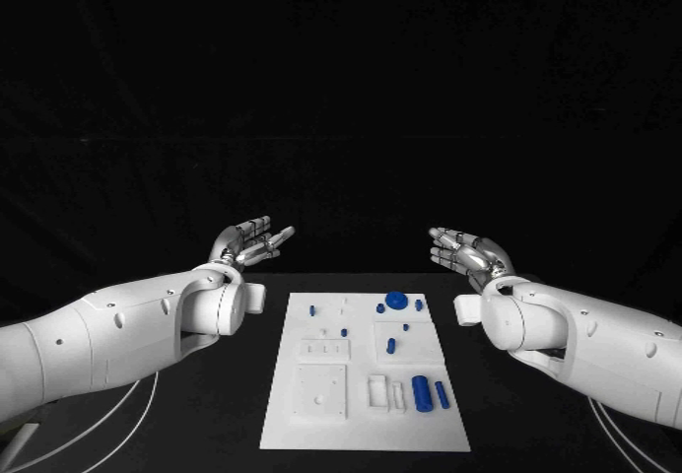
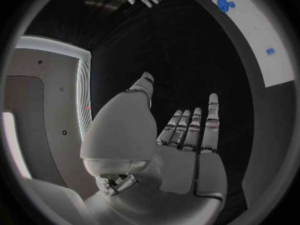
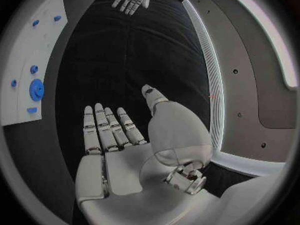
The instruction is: Assemble the parts on the task board
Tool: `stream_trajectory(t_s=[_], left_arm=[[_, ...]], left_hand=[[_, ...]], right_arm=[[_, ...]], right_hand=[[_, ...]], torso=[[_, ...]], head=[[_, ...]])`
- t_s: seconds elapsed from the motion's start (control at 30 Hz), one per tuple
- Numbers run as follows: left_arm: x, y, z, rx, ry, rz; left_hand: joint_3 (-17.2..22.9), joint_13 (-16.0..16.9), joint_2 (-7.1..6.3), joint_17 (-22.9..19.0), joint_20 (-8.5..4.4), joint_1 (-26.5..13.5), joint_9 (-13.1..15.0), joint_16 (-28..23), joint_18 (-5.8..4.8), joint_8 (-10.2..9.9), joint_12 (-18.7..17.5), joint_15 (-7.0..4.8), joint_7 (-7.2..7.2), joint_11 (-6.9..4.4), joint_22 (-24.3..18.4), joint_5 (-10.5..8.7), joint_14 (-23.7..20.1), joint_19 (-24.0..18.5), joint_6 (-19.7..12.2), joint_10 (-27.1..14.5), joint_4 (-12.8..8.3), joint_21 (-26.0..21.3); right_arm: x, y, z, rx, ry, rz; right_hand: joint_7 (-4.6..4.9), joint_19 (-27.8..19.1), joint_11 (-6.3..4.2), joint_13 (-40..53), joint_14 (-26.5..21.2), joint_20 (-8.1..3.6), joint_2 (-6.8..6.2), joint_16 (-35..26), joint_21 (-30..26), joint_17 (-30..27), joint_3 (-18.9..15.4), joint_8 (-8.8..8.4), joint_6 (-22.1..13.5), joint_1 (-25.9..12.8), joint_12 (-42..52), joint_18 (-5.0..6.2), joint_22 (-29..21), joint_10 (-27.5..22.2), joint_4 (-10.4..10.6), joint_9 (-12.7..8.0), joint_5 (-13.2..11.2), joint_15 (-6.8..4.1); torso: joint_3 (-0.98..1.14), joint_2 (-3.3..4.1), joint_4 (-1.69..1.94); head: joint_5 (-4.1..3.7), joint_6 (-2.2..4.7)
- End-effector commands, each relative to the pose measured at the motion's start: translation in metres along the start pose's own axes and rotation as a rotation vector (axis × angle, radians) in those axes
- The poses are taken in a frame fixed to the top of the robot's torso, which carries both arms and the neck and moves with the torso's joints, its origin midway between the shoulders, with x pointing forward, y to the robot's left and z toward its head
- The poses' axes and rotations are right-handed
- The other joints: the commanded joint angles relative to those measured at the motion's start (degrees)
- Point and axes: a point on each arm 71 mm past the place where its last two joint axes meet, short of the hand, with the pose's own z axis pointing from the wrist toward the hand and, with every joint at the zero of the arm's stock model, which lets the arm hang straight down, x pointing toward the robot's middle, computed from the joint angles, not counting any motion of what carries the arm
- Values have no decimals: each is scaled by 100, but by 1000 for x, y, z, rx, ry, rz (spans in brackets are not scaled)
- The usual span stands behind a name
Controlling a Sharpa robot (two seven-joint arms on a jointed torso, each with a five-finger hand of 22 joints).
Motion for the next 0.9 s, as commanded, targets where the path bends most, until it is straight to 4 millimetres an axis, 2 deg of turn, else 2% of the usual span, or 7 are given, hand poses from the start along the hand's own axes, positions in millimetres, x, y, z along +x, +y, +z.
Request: stream_trajectory(t_s=[0.03,0.37,0.5,0.63,0.7,0.77,0.9], left_arm=[[1,-2,7,-55,84,-32],[-1,-4,10,-56,84,-26],[2,-5,6,-49,113,-45],[2,-7,1,-28,130,-52],[3,-8,-2,-21,144,-53],[4,-8,-5,-19,180,-53],[7,-10,-14,-11,258,-41]], left_hand=[[25,11,-28,13,45,276,13,39,70,29,39,16,13,11,20,30,124,158,113,119,82,34],[24,13,-13,16,45,268,16,43,72,33,42,9,35,37,21,29,163,162,153,159,82,35],[53,22,65,42,32,282,26,80,100,46,52,11,90,91,33,28,576,245,293,340,54,63],[85,71,322,122,-146,306,57,231,120,95,126,135,238,251,86,33,1957,601,828,1277,-160,211],[15,105,509,156,-393,233,75,322,-56,113,206,143,305,301,121,31,2775,913,1246,2219,-429,344],[-30,131,636,199,-575,223,119,489,-128,185,244,-8,328,265,185,30,3308,1243,1867,2971,-595,516],[-110,131,870,210,-837,198,179,616,-319,268,223,-215,210,124,246,30,3836,1573,2892,3492,-841,693]], right_arm=[[4,-2,6,88,195,-35],[-8,2,16,127,238,-63],[-19,6,22,11,194,-293],[-16,9,25,-73,216,-467],[-15,9,26,-102,231,-532],[-13,8,27,-115,250,-602],[-13,5,31,-102,265,-732]], right_hand=[[175,147,49,14,168,32,-13,48,42,18,70,42,151,280,42,92,17,147,-49,13,71,37],[145,729,-23,34,1045,-60,-79,82,88,50,131,62,591,641,62,104,51,627,-547,33,-34,-39],[102,1499,-114,60,1939,-173,-148,101,145,80,400,76,1124,702,86,93,91,1253,-870,51,-32,-162],[17,2775,-338,109,3102,-534,-168,302,491,185,904,128,1858,810,141,196,207,2530,-1190,91,-192,-591],[-3,3065,-396,110,3452,-677,-220,282,588,215,1099,140,2151,811,140,167,204,2673,-1273,106,-269,-714],[-63,3641,-517,113,4051,-880,-281,503,896,353,1094,206,2582,826,155,247,325,2943,-1329,141,-273,-950],[-100,4516,-631,113,4864,-1215,-443,881,1401,686,861,155,2677,661,146,291,535,3185,-1303,127,174,-1193]], torso=[[0,0,0],[0,0,0],[-29,13,28],[-40,50,63],[-49,85,94],[-61,114,121],[-101,182,184]], head=[[0,-1],[0,-1],[-17,-43],[-36,-57],[-49,-50],[-79,-48],[-153,-46]])
